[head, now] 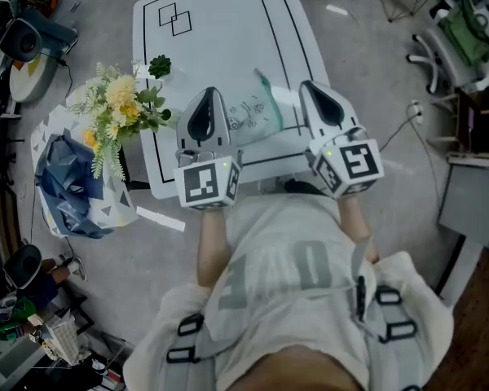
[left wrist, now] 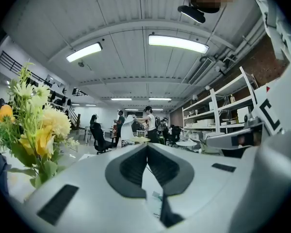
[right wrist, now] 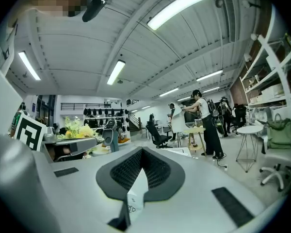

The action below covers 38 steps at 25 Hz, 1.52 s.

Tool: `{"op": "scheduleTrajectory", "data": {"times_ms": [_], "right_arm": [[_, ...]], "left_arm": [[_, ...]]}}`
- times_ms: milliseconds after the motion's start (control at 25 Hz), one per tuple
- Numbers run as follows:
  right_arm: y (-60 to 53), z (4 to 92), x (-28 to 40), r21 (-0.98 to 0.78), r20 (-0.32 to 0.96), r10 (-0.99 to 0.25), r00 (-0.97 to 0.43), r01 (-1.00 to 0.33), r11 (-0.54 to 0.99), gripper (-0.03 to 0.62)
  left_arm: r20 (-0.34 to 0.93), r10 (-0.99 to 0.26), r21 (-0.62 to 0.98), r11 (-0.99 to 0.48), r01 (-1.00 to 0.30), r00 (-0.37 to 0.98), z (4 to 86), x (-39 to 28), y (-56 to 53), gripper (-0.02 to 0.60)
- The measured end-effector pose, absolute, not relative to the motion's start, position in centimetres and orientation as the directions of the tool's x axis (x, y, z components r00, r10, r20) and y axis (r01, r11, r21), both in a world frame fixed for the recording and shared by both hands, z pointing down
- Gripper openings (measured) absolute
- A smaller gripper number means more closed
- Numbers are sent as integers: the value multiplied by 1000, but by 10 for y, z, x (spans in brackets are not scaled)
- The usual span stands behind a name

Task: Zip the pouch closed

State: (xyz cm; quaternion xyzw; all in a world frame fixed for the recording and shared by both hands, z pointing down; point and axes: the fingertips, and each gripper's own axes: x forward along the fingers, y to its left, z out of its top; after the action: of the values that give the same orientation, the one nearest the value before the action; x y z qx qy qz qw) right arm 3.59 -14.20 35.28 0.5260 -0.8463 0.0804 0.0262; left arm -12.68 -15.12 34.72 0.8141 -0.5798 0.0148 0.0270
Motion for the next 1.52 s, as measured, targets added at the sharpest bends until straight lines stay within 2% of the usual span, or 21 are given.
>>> {"op": "scheduleTrajectory", "data": {"times_ms": [200, 240, 320, 440, 560, 680, 920, 1080, 1280, 1520], "right_arm": [[-146, 359, 38, -117, 134, -882, -451, -891, 438, 6], [-147, 359, 39, -120, 135, -882, -451, -891, 437, 6], [-149, 359, 42, -132, 138, -883, -448, -892, 432, 5], [-150, 363, 46, -140, 140, -882, -450, -891, 432, 6], [-151, 366, 45, -150, 141, -877, -460, -885, 441, 5], [-151, 368, 44, -152, 142, -871, -471, -880, 451, 5], [-151, 376, 49, -188, 160, -868, -471, -877, 441, 6], [-152, 385, 55, -185, 171, -867, -468, -880, 438, 6], [-155, 389, 58, -197, 176, -867, -467, -879, 434, 5], [-158, 394, 65, -211, 186, -872, -453, -885, 415, 6]], "left_arm": [[92, -928, 0, -361, -932, 360, 353, -121, -158, 13], [112, -916, -27, -390, -921, 385, 354, -117, -160, 39], [148, -882, -78, -461, -884, 447, 353, -108, -166, 131], [188, -832, -152, -549, -822, 521, 350, -92, -179, 198], [281, -802, -334, -597, -730, 528, 357, -78, -191, 230], [360, -764, -474, -644, -600, 536, 372, -65, -203, 242], [508, -664, -600, -729, -327, 548, 404, -48, -226, 241], [632, -583, -611, -780, -135, 511, 442, -40, -239, 242], [701, -545, -609, -793, -12, 459, 486, -33, -258, 270], [802, -458, -545, -823, 158, 383, 533, -33, -261, 273]]}}
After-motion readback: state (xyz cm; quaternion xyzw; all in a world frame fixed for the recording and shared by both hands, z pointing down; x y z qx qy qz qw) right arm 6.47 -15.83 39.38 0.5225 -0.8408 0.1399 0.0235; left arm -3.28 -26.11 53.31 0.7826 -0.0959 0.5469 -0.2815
